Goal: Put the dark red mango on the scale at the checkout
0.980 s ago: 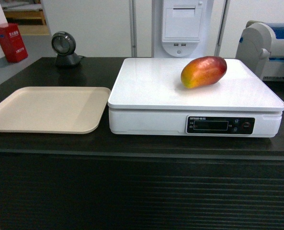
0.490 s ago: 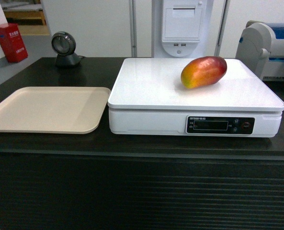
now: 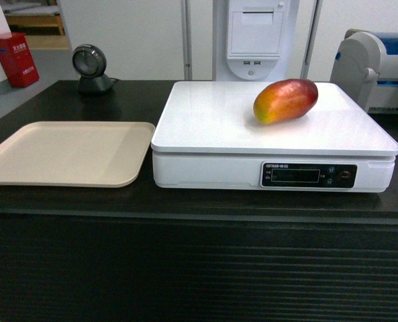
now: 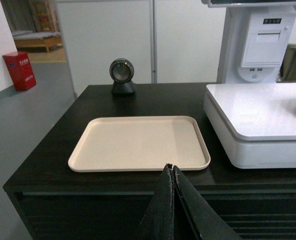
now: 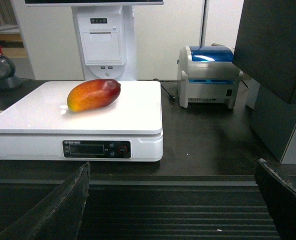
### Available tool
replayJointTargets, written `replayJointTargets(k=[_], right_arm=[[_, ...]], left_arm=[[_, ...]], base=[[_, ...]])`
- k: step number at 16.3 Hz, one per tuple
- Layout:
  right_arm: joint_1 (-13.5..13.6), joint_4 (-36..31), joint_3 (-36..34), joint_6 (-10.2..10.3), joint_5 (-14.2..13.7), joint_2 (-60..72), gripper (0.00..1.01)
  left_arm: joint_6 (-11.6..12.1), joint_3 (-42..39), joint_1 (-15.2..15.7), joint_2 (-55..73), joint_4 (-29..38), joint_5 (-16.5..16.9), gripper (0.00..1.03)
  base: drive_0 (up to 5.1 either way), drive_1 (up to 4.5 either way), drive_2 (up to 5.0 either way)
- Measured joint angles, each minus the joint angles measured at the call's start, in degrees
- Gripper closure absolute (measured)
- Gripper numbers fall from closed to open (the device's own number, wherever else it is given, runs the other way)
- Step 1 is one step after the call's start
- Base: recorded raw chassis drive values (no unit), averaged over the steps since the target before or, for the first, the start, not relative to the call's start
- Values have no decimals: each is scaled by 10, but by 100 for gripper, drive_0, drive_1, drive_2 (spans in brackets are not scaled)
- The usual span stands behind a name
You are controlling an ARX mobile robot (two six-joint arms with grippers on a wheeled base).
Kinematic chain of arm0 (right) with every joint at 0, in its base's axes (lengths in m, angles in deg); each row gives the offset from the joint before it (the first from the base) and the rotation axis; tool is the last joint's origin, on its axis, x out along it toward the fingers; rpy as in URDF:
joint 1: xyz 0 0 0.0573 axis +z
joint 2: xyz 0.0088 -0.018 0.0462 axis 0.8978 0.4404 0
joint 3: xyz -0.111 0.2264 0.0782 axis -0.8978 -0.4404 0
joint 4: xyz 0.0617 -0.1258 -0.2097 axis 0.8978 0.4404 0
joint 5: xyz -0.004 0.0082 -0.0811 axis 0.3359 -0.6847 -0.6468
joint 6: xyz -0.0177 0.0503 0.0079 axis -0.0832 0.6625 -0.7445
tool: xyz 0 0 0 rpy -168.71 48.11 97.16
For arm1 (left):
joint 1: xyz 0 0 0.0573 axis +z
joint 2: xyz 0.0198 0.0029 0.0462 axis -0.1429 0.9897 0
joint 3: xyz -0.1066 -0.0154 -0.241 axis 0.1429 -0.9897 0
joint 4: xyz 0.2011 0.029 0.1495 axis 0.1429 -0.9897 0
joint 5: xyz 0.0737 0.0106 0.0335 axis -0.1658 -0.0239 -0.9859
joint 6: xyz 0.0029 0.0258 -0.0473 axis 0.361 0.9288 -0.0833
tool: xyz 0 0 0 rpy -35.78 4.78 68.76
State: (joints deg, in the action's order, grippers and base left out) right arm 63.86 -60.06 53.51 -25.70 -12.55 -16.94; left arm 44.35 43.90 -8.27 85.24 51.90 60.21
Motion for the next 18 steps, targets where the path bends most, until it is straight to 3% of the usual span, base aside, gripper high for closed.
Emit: replayJointTargets(k=[14, 16, 18], right_arm=[[0, 0, 0, 0, 0, 0, 3], [0, 0, 0, 0, 0, 0, 3], [0, -1, 0, 0, 0, 0, 3]], left_arm=[[0, 0, 0, -93, -96, 0, 101], [0, 0, 0, -177, -205, -1, 101], [0, 1, 0, -188, -202, 1, 101]], base=[[0, 0, 0], [0, 0, 0], [0, 0, 0]])
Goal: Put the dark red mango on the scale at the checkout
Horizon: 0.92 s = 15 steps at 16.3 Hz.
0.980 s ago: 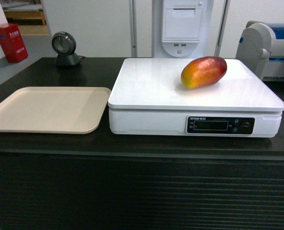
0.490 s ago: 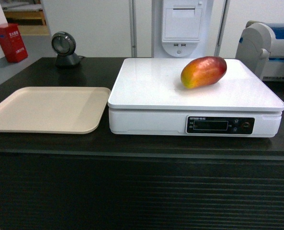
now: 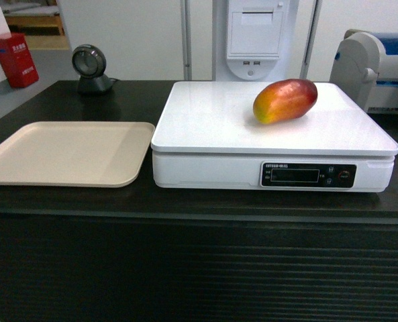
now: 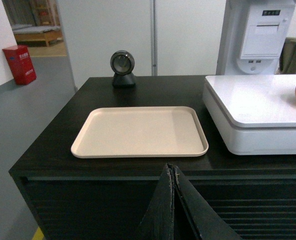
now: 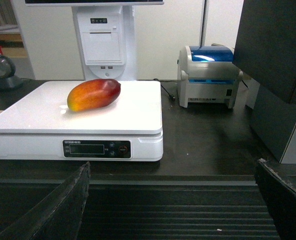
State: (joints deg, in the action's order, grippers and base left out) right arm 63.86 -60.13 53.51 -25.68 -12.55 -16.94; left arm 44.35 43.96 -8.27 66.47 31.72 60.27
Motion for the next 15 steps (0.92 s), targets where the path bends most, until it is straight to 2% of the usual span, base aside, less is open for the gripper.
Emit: replayJointTargets(k=[3, 4, 11, 12, 15], right_arm=[[0, 1, 0, 0, 0, 0, 3], [0, 1, 0, 0, 0, 0, 3], [0, 1, 0, 0, 0, 0, 3], [0, 1, 0, 0, 0, 0, 3], [0, 1, 0, 0, 0, 0, 3]], left_arm=[[0, 0, 0, 0, 3, -1, 101], [-1, 0, 0, 0, 3, -1, 92], [-1, 0, 0, 0, 3, -1, 9], [0, 0, 0, 0, 3, -1, 4], [0, 0, 0, 0, 3, -1, 5]], base=[[0, 0, 0], [0, 0, 0], [0, 0, 0], [0, 0, 0], [0, 0, 0]])
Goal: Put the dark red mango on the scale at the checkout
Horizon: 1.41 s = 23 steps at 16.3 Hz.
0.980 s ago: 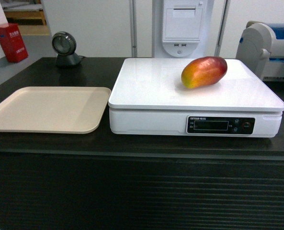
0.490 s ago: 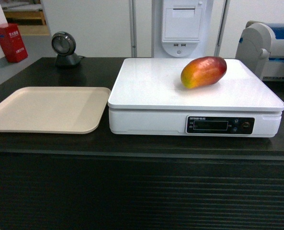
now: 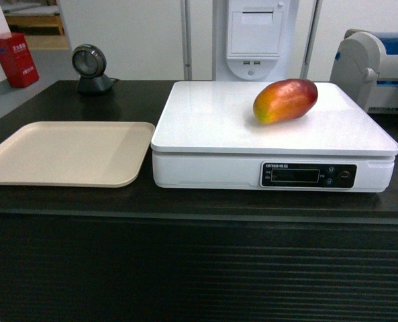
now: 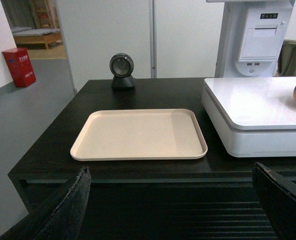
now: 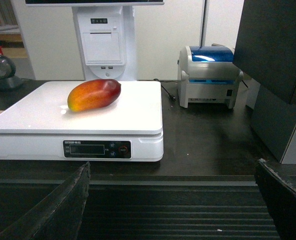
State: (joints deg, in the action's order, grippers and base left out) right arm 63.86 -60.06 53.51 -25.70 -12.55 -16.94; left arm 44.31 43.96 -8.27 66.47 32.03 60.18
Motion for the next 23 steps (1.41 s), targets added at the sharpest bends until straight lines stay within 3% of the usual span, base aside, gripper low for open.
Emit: replayJointTargets(k=[23], right_arm=[[0, 0, 0, 0, 0, 0, 3]], left_arm=[[0, 0, 0, 0, 1, 0, 5]], base=[[0, 0, 0]])
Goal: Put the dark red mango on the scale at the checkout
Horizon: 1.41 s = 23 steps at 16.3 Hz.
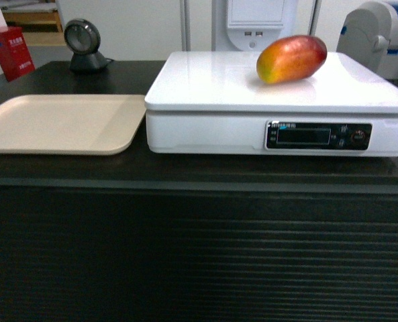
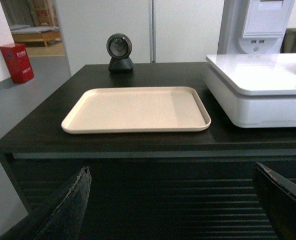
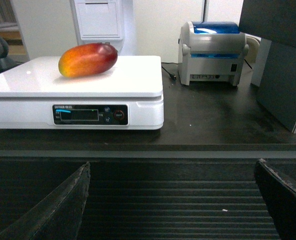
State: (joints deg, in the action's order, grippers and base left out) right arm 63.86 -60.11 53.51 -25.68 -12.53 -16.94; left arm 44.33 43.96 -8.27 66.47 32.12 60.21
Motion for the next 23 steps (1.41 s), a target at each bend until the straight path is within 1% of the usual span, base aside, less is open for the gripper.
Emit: replayJointTargets(k=[23], right_arm=[[0, 1, 0, 0, 0, 0, 3]], left_arm=[[0, 0, 0, 0, -2, 0, 5]], base=[[0, 0, 0]])
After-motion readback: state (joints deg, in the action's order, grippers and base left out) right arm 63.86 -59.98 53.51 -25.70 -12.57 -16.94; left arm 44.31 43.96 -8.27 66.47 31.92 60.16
